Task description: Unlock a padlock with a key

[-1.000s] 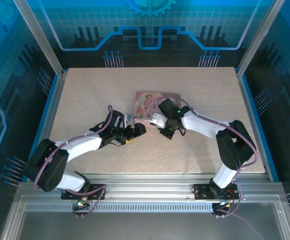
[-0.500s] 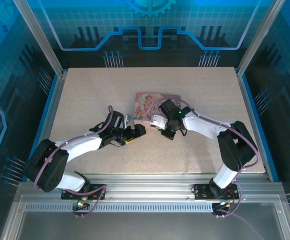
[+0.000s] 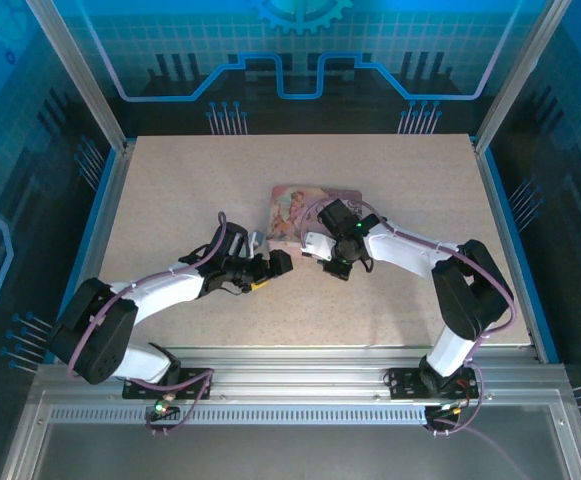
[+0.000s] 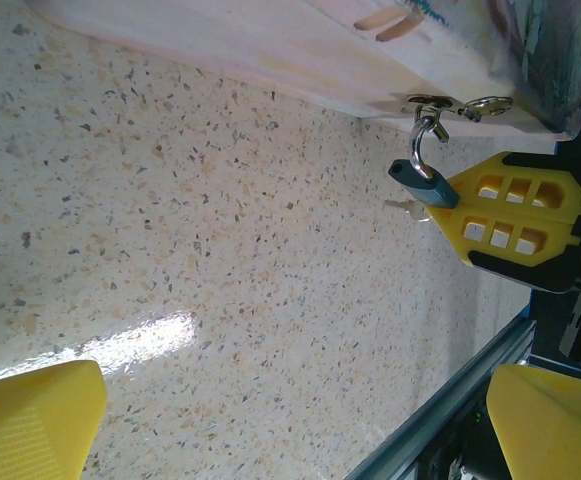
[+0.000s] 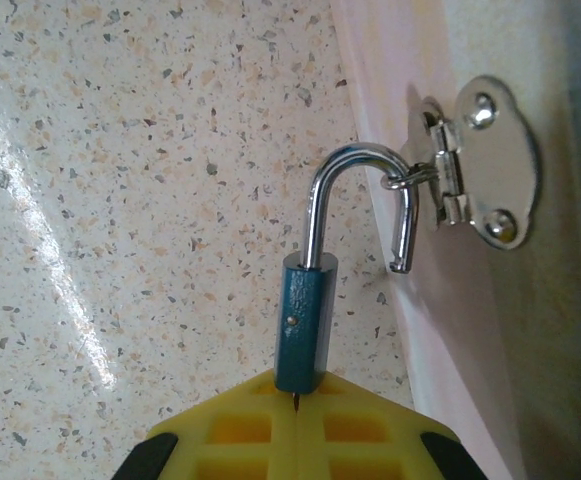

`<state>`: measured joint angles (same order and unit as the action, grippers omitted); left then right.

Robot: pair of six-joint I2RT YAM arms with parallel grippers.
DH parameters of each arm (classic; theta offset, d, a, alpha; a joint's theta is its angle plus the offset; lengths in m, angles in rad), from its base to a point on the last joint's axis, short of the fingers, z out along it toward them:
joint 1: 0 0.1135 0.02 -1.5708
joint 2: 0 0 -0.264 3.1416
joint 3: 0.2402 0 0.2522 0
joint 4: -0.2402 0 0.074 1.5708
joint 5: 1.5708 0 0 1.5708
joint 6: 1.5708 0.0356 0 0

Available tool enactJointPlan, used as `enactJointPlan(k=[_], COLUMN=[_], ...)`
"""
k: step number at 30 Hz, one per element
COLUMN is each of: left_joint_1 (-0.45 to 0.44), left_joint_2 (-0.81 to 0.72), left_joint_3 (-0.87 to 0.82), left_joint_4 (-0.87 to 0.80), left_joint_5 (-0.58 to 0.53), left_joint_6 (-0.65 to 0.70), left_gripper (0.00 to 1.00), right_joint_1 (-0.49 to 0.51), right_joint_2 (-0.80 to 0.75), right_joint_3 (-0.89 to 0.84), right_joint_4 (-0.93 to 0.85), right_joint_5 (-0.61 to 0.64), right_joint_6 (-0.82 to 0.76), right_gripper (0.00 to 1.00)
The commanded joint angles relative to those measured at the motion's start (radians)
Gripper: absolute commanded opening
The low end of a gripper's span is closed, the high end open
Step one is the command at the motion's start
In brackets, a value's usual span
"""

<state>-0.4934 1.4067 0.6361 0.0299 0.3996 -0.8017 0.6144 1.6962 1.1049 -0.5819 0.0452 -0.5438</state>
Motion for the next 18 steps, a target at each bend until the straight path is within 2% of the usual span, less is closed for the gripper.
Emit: enactJointPlan(k=[1,18], left_joint_1=[0.006,0.007], left_joint_2=[0.000,-0.002], left_joint_3=[-0.019,-0.019], left_joint_4=[-0.025,-0.018], left_joint_5=[0.034,0.030], left_joint_6=[0.030,0.022], left_gripper=[0.99,0.99], right_joint_1=[0.004,0.008], right_joint_2=[0.008,0.005], right_joint_3=[0.006,0.010], right_joint_4=[0.001,0.054], right_joint_5=[0.002,0.039], right_joint_6=[-0.020,-0.102], right_gripper=[0.00,0.00])
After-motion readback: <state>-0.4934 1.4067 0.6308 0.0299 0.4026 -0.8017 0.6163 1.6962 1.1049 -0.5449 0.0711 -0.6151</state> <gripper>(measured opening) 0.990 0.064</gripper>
